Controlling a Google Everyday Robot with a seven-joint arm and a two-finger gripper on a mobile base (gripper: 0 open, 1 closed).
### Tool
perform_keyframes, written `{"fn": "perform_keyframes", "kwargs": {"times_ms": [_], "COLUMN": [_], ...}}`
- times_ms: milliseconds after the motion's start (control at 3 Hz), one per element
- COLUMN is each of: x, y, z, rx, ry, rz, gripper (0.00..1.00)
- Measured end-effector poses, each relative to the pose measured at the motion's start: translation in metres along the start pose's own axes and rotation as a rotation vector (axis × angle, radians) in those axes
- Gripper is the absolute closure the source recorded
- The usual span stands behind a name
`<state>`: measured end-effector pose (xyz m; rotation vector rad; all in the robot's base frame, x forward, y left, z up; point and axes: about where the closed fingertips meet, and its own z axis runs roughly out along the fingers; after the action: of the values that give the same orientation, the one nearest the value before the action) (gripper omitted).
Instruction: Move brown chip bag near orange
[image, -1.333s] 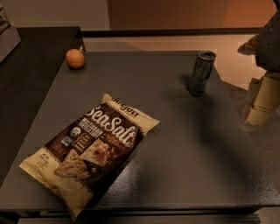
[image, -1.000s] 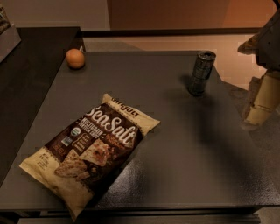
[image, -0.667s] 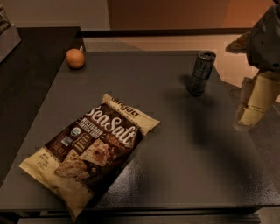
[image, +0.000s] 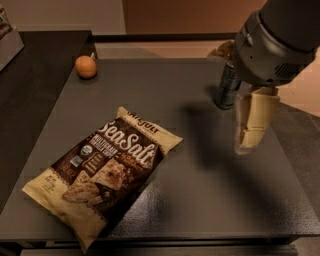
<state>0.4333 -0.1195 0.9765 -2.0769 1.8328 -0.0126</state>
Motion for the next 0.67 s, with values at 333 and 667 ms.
{"fn": "perform_keyframes", "kwargs": {"times_ms": [333, 667], "x": [-0.026, -0.046], "y": [-0.004, -0.012], "z": [0.024, 0.054], "rx": [-0.020, -0.054], "ry": [0.031, 0.080], "rz": [-0.140, -0.258], "gripper": [0.00, 0.00]}}
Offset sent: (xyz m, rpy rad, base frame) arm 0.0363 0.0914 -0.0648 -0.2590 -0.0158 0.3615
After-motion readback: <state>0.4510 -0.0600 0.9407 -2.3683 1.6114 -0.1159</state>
